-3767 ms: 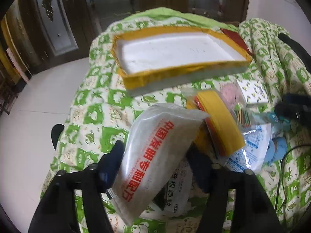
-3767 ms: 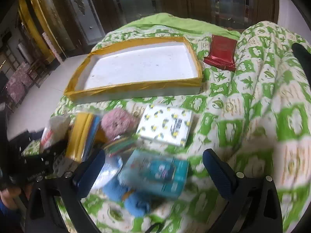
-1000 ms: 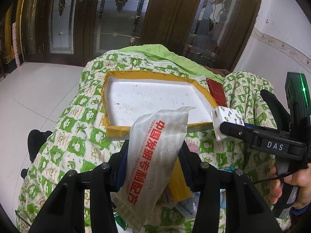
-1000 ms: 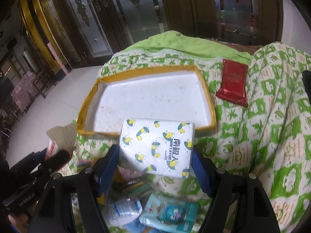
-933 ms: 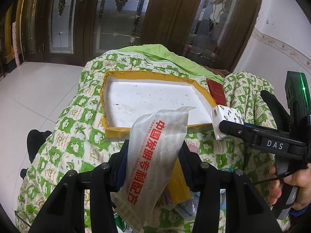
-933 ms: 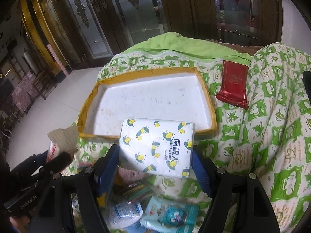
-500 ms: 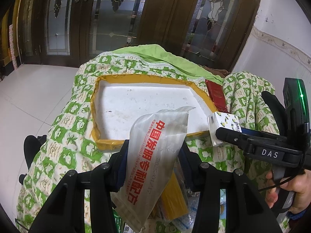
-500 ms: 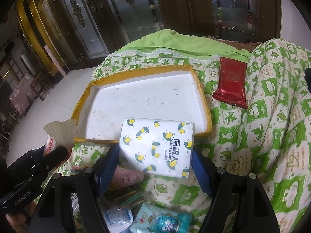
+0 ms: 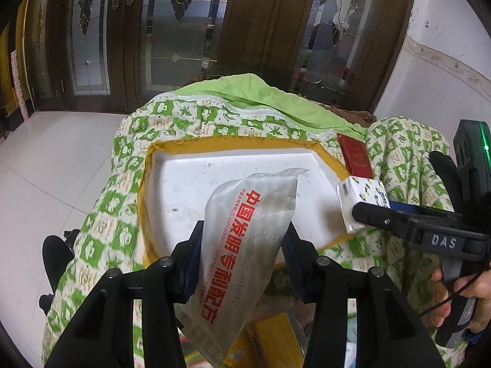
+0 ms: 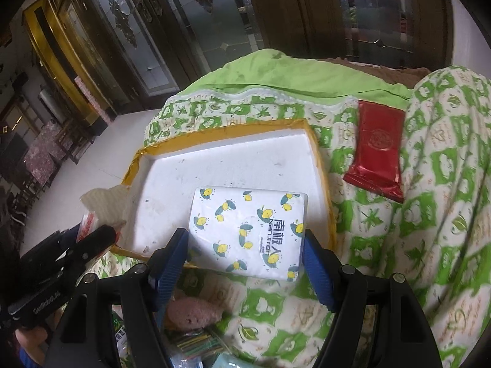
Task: Organize soft objects
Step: 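Carry the white bag and tissue pack over the foam tray with both tools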
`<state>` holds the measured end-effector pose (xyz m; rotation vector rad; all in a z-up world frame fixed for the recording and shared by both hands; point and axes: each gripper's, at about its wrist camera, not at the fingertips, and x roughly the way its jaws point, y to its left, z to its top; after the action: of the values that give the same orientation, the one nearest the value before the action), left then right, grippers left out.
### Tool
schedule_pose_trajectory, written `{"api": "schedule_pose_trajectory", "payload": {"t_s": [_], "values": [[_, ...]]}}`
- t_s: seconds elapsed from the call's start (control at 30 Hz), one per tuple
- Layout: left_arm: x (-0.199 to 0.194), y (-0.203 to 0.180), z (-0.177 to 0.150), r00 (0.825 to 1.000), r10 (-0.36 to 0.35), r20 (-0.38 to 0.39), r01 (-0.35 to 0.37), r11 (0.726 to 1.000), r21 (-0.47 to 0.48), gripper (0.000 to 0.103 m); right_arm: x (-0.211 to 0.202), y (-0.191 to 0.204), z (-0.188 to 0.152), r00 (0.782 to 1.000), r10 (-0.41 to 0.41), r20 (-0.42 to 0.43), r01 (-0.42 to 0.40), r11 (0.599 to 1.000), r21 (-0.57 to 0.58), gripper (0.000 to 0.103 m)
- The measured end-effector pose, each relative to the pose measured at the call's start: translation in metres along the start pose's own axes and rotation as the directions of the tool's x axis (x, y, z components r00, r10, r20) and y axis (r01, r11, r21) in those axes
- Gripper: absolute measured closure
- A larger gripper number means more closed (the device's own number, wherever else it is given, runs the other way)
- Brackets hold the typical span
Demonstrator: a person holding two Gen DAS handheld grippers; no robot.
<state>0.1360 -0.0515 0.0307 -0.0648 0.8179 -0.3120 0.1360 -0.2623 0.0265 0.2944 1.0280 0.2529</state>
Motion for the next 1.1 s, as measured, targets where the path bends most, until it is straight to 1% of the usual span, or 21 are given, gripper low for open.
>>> {"api": "schedule_pose_trajectory", "payload": {"t_s": [0.2,0.53,0.8,0.9,1.0,1.1], "values": [[0.022,0.003,0.006,0.999,0.021,-0.025,-0.021,1.0,0.003,0.056,0.02,0.005,0.005,1.0,0.012,-0.023,-0.013,1.0,-0.026,0.026],[0.05,0.005,0.005,0.997,0.051,-0.057,-0.049,0.998,0.038,0.056,0.057,0.008,0.004,0.997,-0.02,-0.081,0.013,0.997,-0.078,0.026],[0.067,-0.006,0.002,0.994,0.078,-0.078,-0.069,0.992,0.105,0.056,0.071,0.002,-0.001,0.992,-0.047,-0.118,0.037,0.996,-0.083,0.026],[0.073,-0.01,-0.002,0.991,0.089,-0.097,-0.075,0.987,0.139,0.056,0.076,0.0,-0.002,0.99,-0.051,-0.132,0.041,0.996,-0.082,0.026],[0.079,-0.009,-0.006,0.989,0.093,-0.119,-0.075,0.987,0.145,0.056,0.079,0.0,-0.002,0.988,-0.063,-0.14,0.05,0.994,-0.095,0.026],[0.081,-0.006,-0.008,0.988,0.089,-0.122,-0.072,0.988,0.14,0.056,0.082,0.002,-0.002,0.987,-0.075,-0.142,0.059,0.992,-0.113,0.026]]}}
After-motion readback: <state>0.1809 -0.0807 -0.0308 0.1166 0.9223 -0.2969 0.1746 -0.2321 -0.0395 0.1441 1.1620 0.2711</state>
